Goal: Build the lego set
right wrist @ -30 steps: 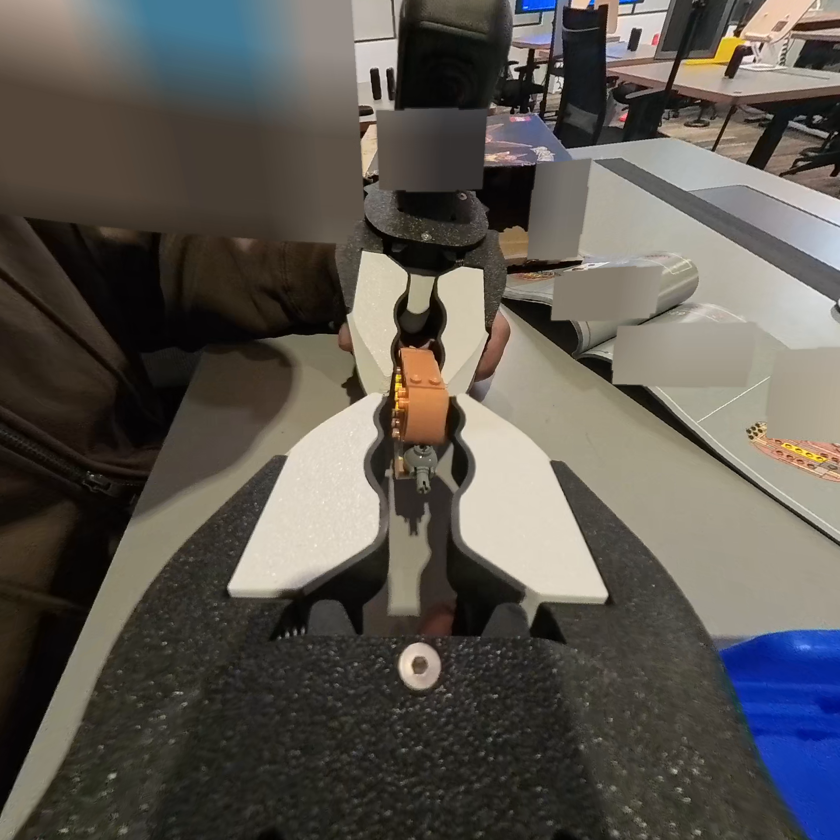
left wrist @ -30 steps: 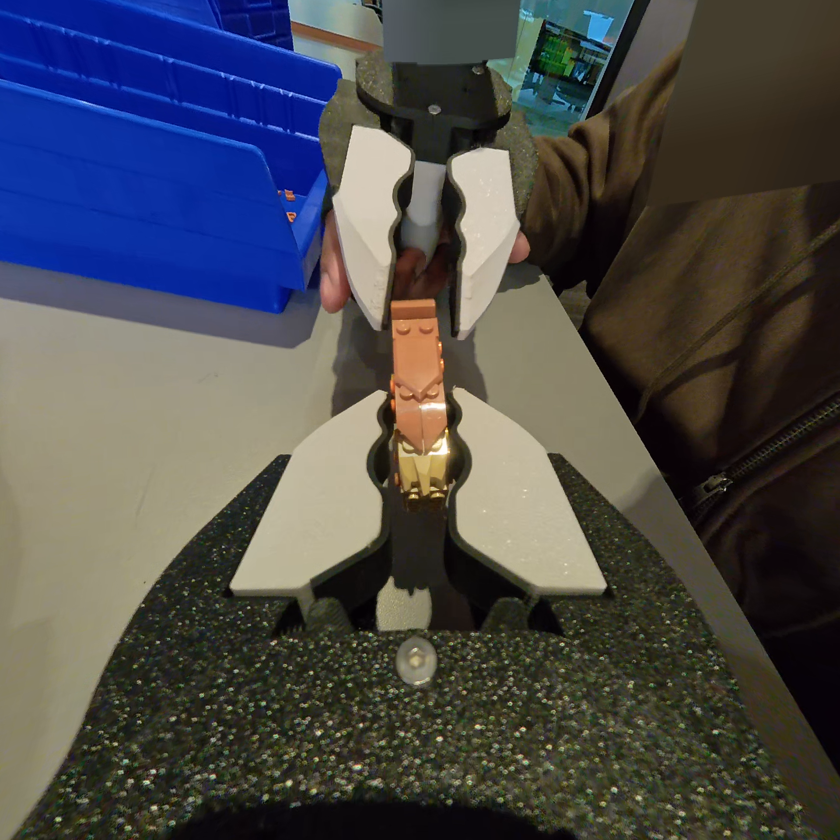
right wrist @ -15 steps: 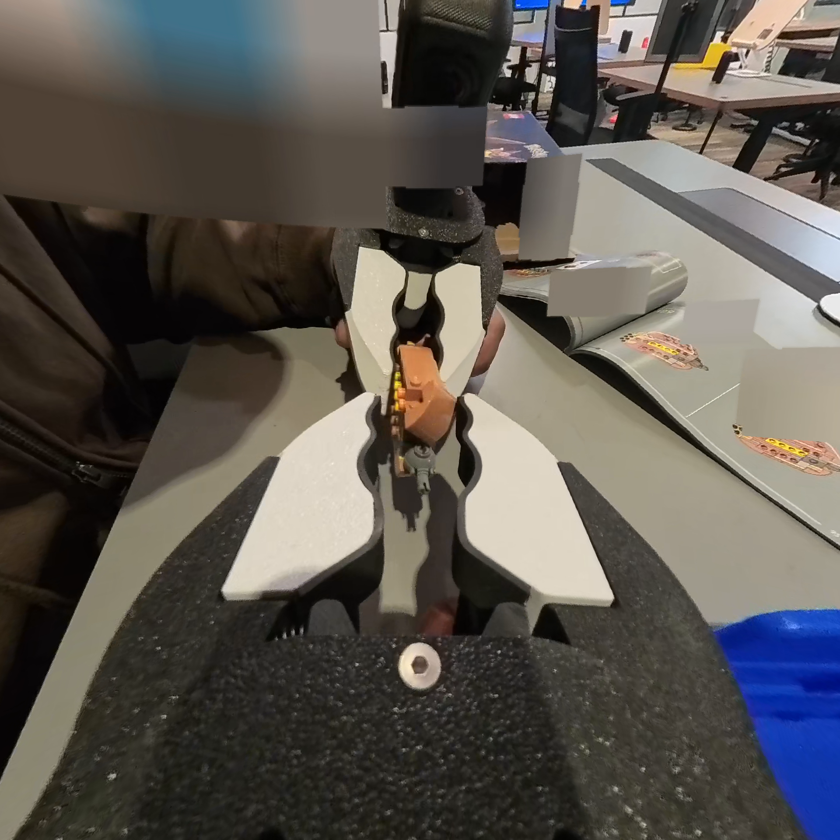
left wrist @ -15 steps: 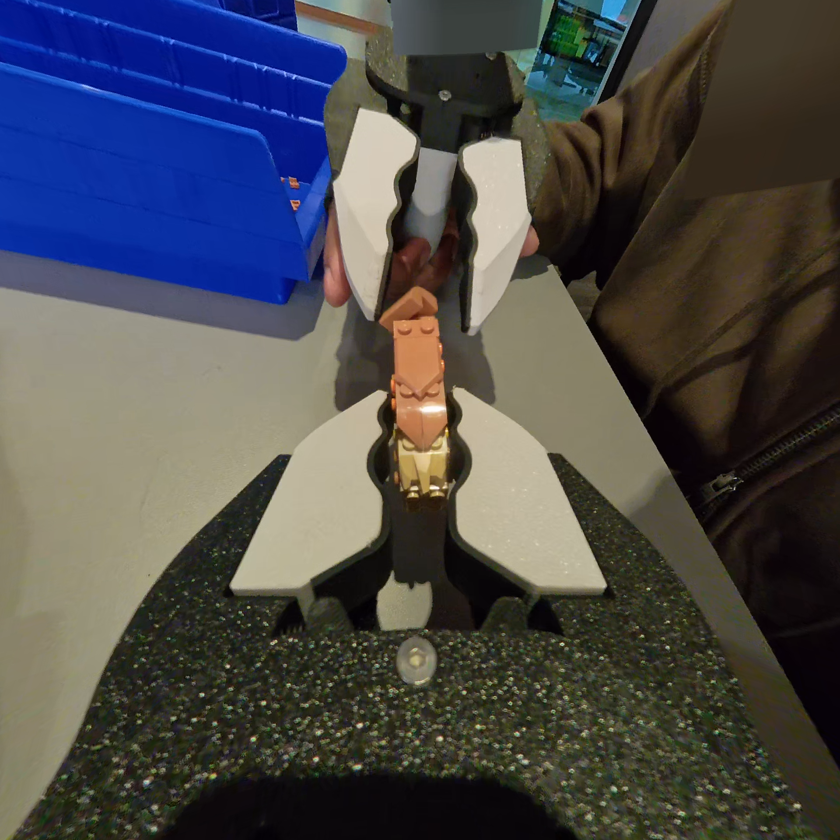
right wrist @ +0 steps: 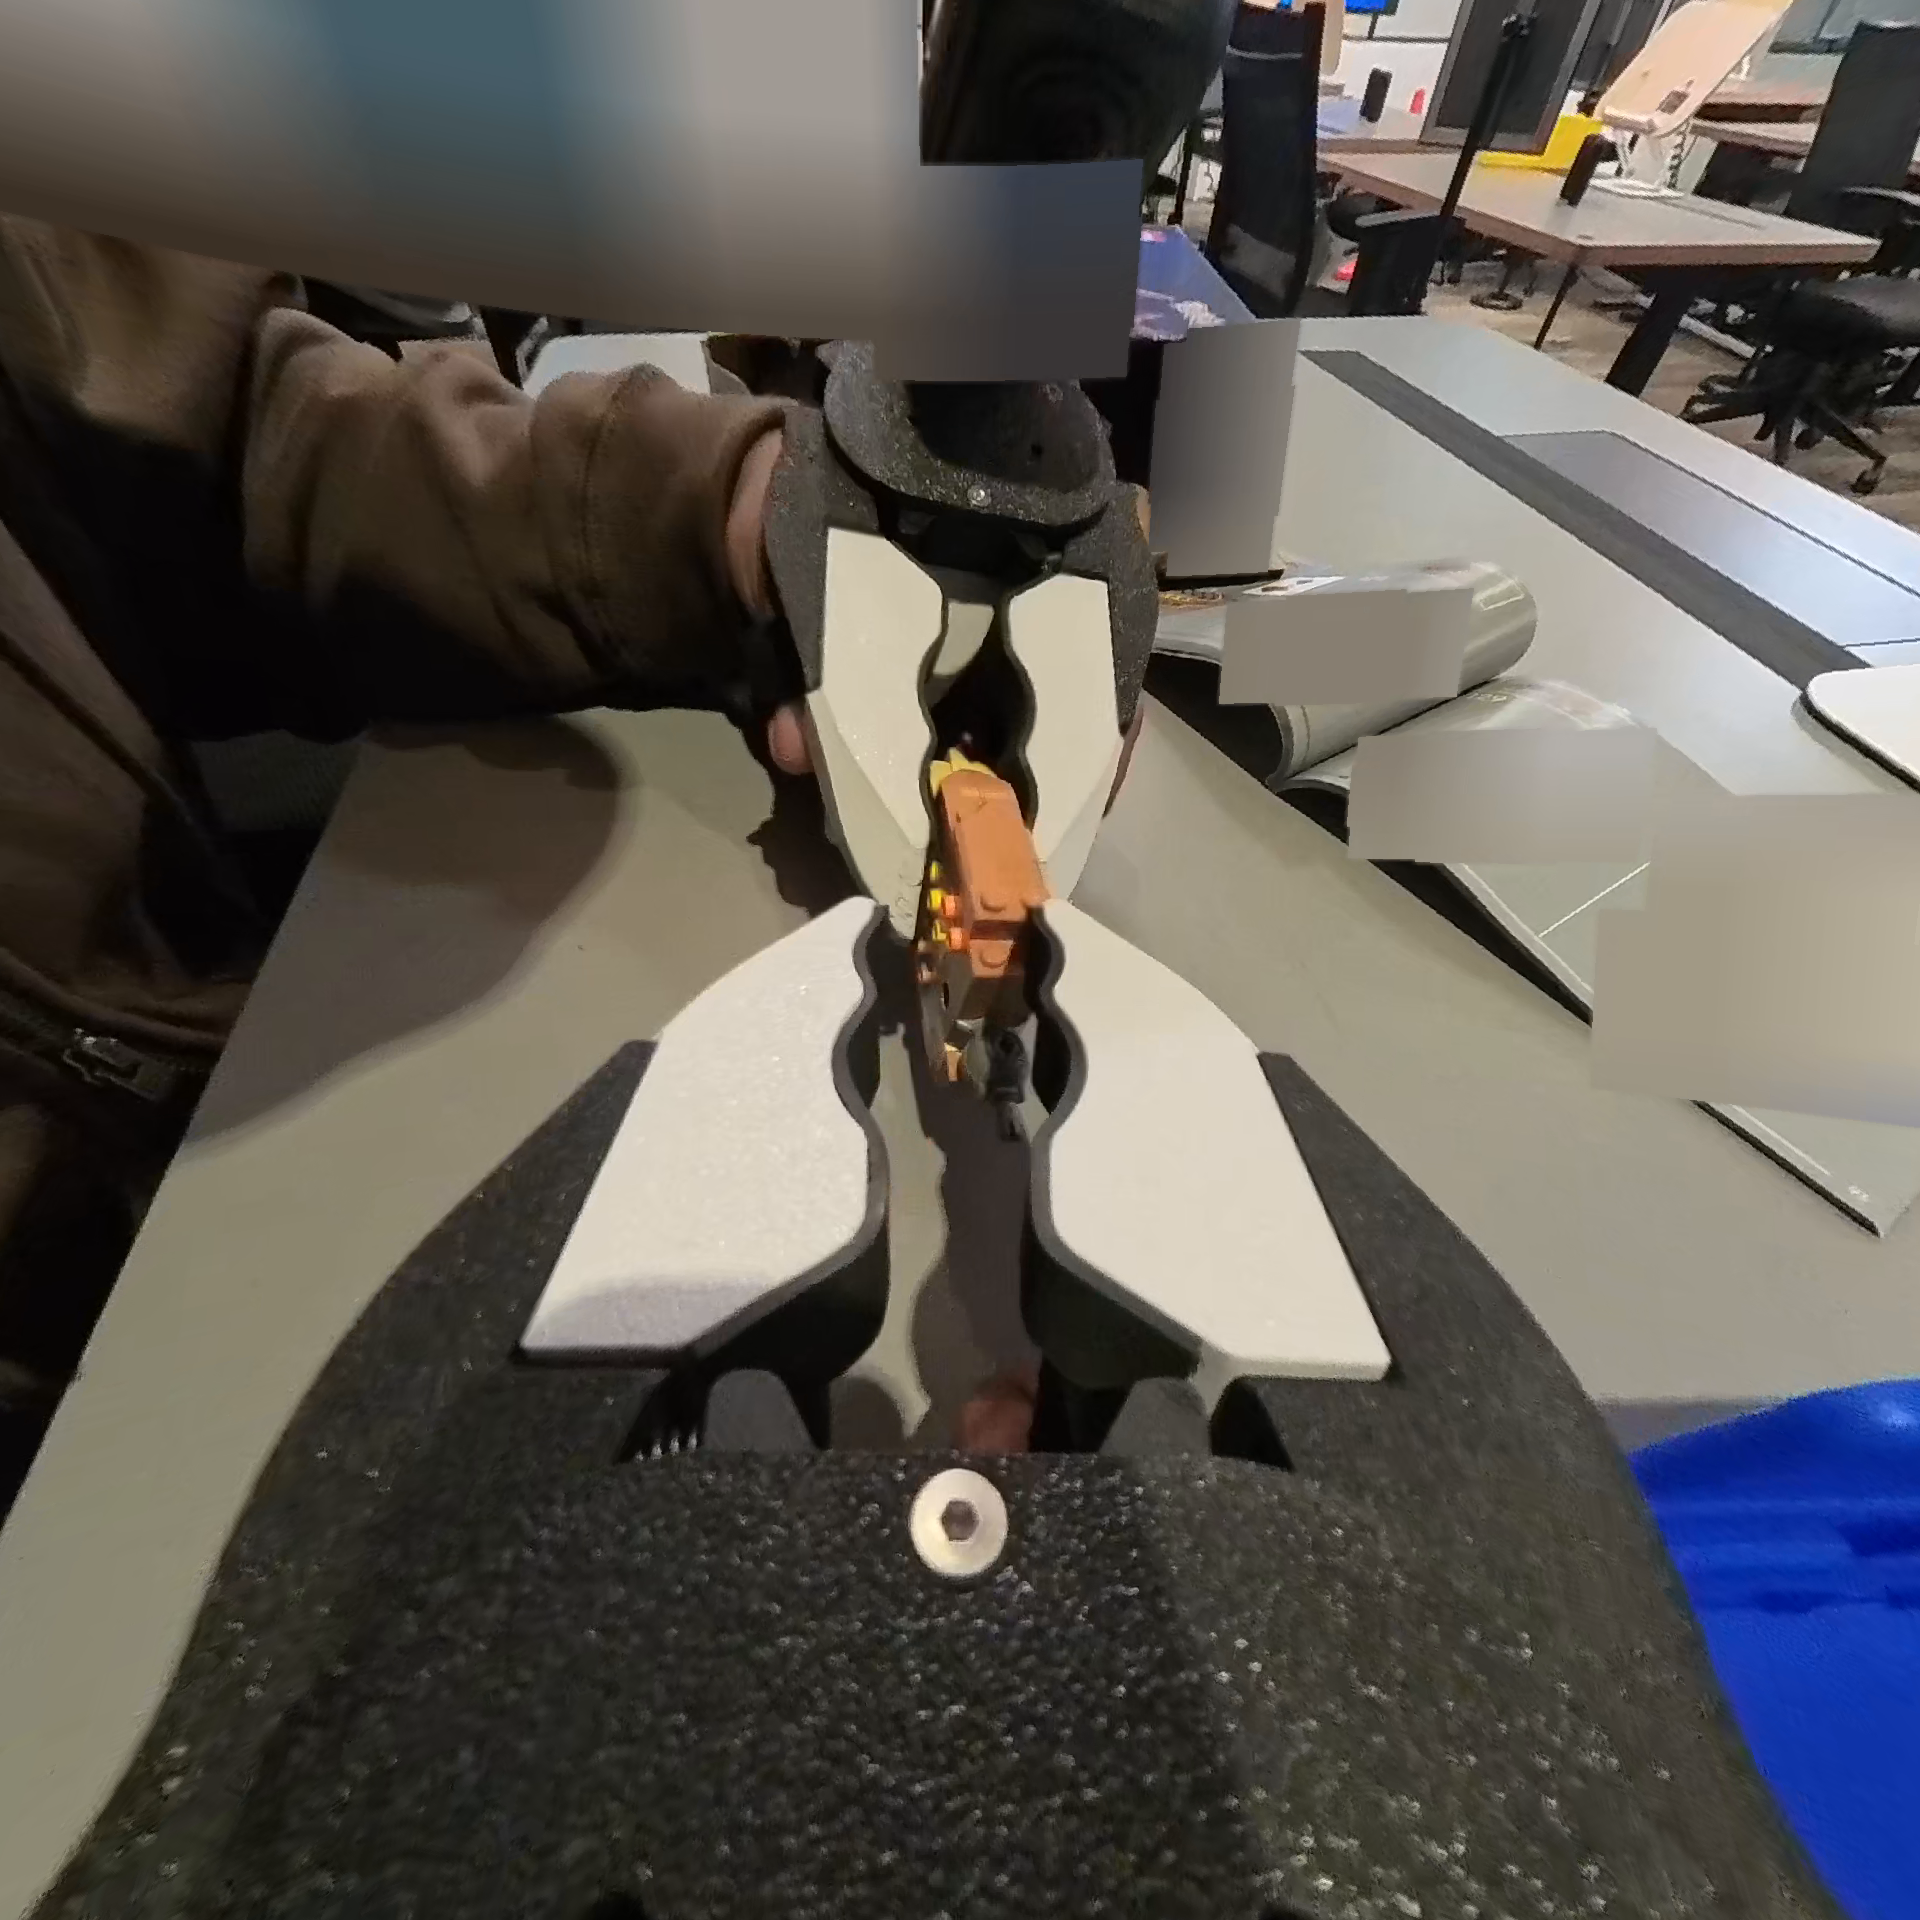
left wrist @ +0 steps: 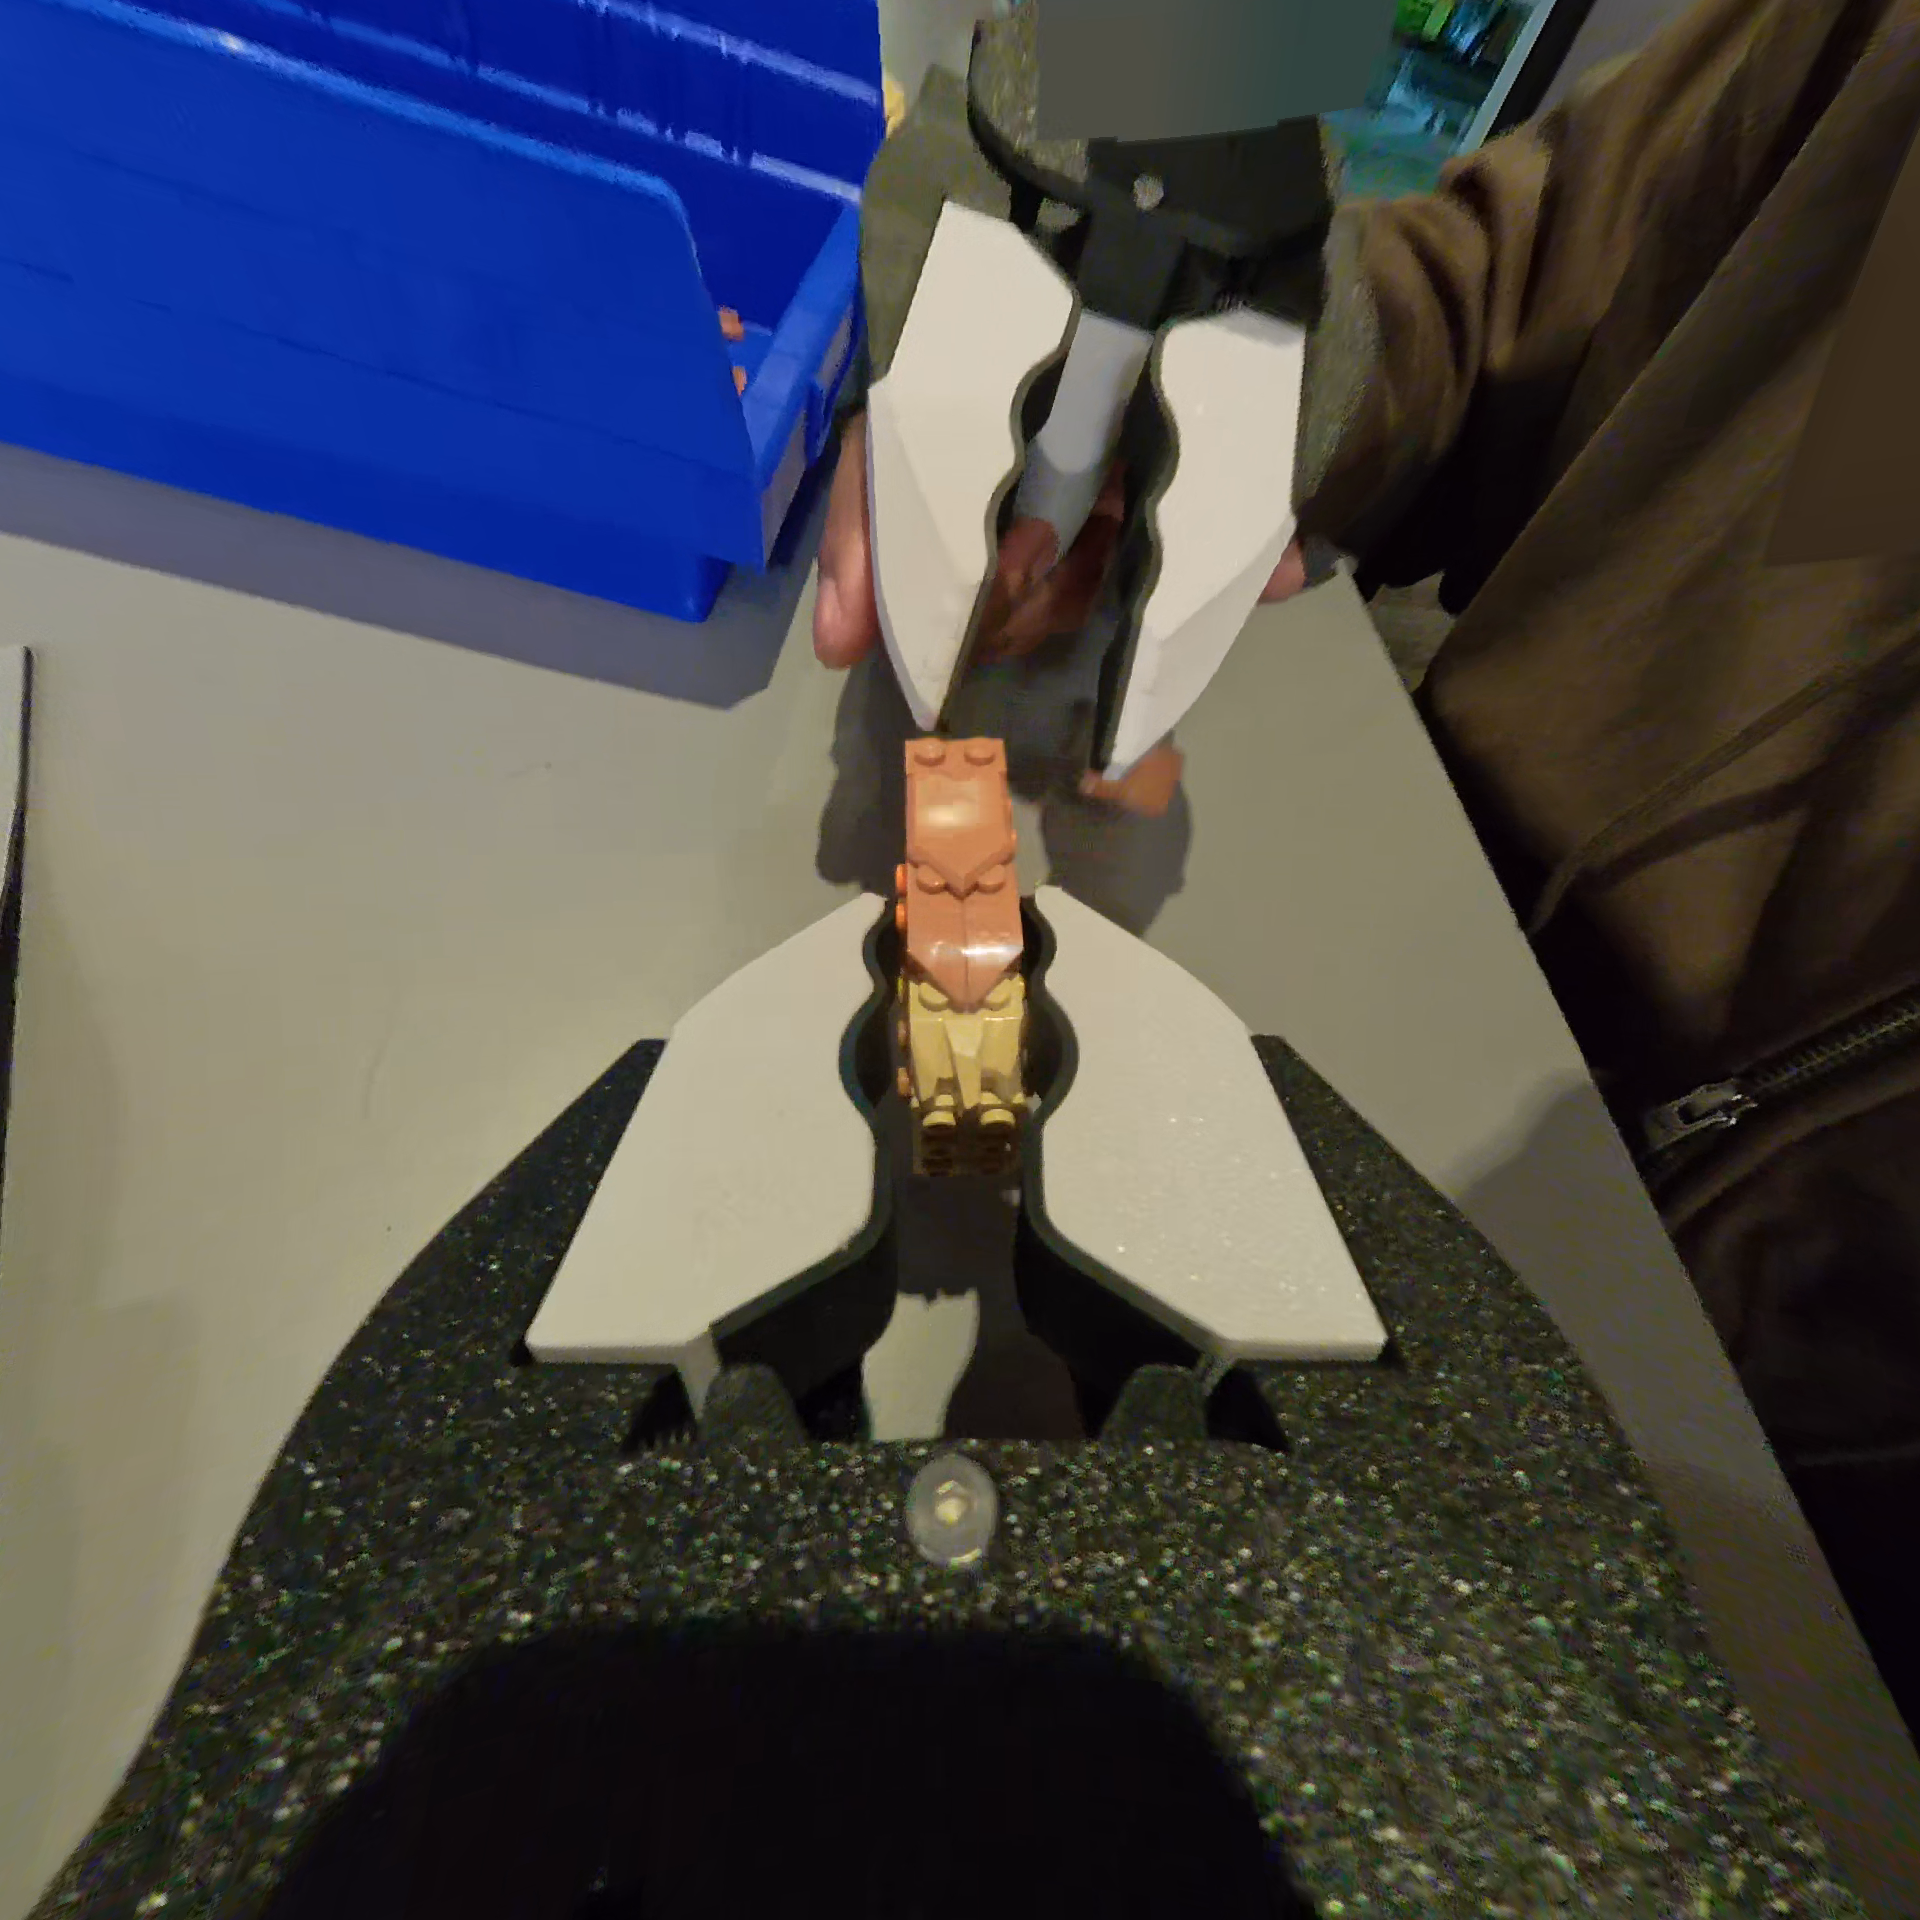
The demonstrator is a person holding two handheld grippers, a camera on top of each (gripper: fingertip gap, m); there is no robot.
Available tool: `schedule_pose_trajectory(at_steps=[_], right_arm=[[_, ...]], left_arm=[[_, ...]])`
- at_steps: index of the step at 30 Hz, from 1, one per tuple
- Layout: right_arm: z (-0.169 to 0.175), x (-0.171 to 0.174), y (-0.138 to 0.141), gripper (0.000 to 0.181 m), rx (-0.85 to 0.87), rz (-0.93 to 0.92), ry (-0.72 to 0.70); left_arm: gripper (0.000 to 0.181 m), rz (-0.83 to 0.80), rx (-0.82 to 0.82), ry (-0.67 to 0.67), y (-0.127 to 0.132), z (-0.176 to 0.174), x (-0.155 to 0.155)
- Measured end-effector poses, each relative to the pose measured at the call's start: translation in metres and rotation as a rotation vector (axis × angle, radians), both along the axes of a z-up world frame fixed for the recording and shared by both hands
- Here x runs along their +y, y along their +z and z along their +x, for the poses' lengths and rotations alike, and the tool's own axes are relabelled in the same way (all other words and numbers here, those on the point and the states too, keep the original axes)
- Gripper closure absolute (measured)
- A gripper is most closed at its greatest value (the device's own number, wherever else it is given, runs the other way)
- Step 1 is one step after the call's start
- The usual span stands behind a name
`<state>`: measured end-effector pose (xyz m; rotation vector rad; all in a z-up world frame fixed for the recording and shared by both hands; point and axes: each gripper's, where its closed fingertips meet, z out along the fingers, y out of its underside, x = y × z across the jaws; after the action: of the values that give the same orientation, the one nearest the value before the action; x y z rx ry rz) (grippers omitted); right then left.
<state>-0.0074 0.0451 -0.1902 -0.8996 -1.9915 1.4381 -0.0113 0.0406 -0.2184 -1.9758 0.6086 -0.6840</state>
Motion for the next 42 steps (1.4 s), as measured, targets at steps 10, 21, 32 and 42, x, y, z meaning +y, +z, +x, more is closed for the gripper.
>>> schedule_pose_trajectory(at_steps=[10, 21, 32, 42], right_arm=[[0.009, 0.066, 0.019, 0.159, 0.124, -0.096, -0.297], [-0.007, 0.081, 0.064, 0.164, 0.324, -0.106, -0.527], [0.055, 0.086, 0.043, 0.159, 0.13, 0.001, -0.49], [0.178, 0.05, -0.025, 0.126, -0.281, 0.134, -0.527]], left_arm=[[0.16, -0.067, 0.262, -0.016, -0.031, -0.005, -0.008], [0.152, -0.086, 0.333, 0.004, -0.039, -0.011, -0.01], [0.14, -0.082, 0.359, -0.009, -0.041, -0.012, -0.016], [0.116, 0.083, 0.336, 0.219, 0.002, -0.03, -0.012]])
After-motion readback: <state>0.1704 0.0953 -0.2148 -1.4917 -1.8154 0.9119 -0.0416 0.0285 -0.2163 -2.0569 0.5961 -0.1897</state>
